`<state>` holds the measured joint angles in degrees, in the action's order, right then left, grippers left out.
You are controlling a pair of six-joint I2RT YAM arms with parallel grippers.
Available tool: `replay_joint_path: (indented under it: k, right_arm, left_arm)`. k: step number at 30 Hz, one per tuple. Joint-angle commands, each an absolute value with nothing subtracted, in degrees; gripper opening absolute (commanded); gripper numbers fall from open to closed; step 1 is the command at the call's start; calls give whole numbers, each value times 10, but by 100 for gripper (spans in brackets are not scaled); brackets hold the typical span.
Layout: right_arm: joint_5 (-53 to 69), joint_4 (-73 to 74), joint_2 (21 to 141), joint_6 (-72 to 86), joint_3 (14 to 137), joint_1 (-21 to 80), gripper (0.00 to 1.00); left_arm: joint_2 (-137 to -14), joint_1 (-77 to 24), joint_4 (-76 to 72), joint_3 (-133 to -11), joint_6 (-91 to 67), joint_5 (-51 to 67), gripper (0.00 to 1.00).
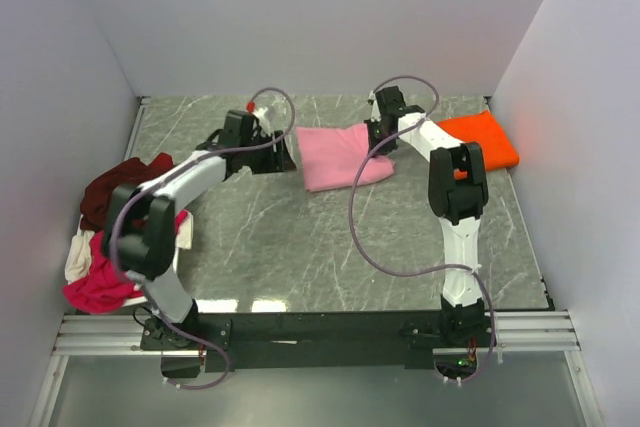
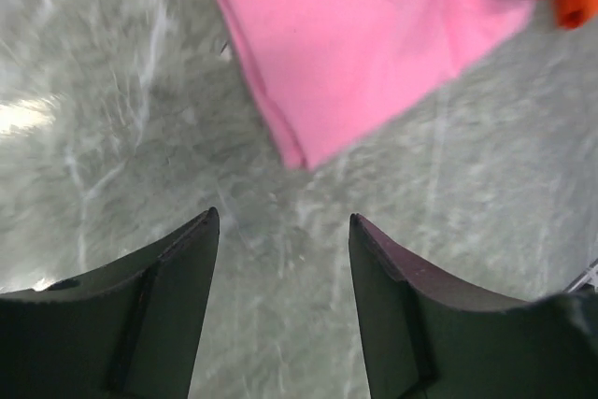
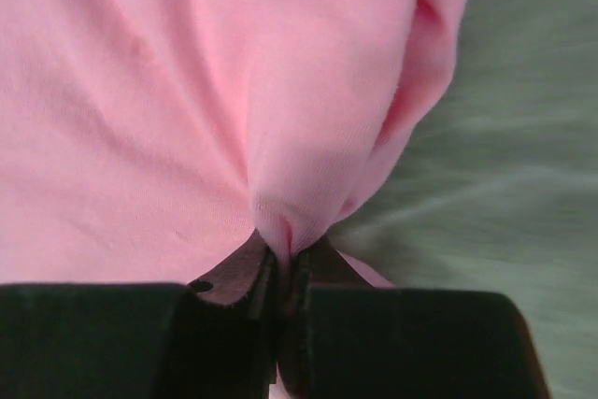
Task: Fold and stack the t-shirts
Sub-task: Neatly place the folded tshirt to the corner
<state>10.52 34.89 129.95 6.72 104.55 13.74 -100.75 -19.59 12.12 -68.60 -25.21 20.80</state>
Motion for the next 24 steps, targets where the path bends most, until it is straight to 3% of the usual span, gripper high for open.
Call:
replay_joint_path:
  k: [1,12,24]
  right_arm:
    - [-124,289,1225,-102,1009,138,0]
    - [-297,201,1101,-228,883,147,0]
    - [-388,105,998,-343,808,142,0]
  left_arm:
    - [-885,-199,149,-679,-208,168,63]
    - [-689,-190,190,-541,-115,98,64]
    - [-661,-178,172,-506,-94,123,64]
